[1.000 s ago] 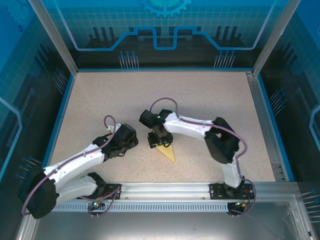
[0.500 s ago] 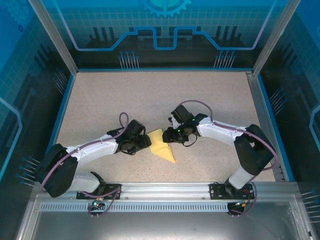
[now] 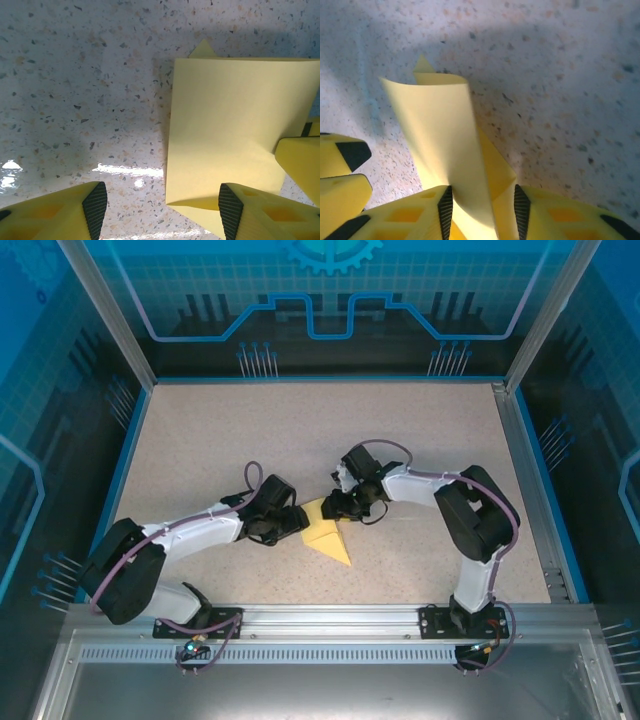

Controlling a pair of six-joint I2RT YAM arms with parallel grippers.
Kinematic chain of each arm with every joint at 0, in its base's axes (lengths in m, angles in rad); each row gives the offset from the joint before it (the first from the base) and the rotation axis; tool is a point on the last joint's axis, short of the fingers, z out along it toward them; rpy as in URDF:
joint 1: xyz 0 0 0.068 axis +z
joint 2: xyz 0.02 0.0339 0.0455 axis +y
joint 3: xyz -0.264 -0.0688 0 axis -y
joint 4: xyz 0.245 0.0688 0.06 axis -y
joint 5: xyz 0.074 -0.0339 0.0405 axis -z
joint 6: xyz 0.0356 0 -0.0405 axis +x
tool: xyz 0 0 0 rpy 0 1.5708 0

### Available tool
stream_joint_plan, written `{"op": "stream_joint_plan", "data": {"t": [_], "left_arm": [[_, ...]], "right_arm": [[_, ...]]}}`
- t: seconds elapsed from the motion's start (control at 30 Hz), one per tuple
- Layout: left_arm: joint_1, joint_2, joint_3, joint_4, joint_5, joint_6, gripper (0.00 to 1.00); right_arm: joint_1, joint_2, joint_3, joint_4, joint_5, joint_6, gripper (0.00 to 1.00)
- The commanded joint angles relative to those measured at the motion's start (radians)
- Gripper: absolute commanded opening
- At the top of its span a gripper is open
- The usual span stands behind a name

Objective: Fold a paper plane with a square sheet of paper (pick it up from the middle)
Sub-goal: Turn over the paper at the center of the table.

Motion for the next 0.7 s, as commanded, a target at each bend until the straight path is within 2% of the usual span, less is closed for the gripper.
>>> {"op": "stream_joint_plan", "data": {"t": [0.0,0.07,0.2,0.4,0.53,0.67], "left_arm": [[0.007,0.01,0.025,-0.024,0.022,-0.012,0.65],[0.007,0.012,0.022,-0.021,0.023,-0.013,0.65],[0.007,0.024,0.037,-0.021,0.029,-0.003,0.65],[0.006,0.049,0.06,-0.008,0.053,0.001,0.65],[0.006,0.06,0.071,0.003,0.068,0.003,0.64],[0.006,0.067,0.076,0.013,0.075,0.005,0.65]], "right_arm": [[-0.033,0.007,-0.023,0.088,-0.079,0.016,0.28],[-0.052,-0.002,-0.066,0.153,-0.097,0.051,0.2],[-0.076,-0.043,-0.181,0.304,-0.076,0.157,0.13],[-0.081,-0.099,-0.357,0.486,0.012,0.308,0.12],[-0.079,-0.159,-0.395,0.469,0.042,0.299,0.27],[-0.08,-0.27,-0.381,0.307,0.105,0.222,0.38]]}}
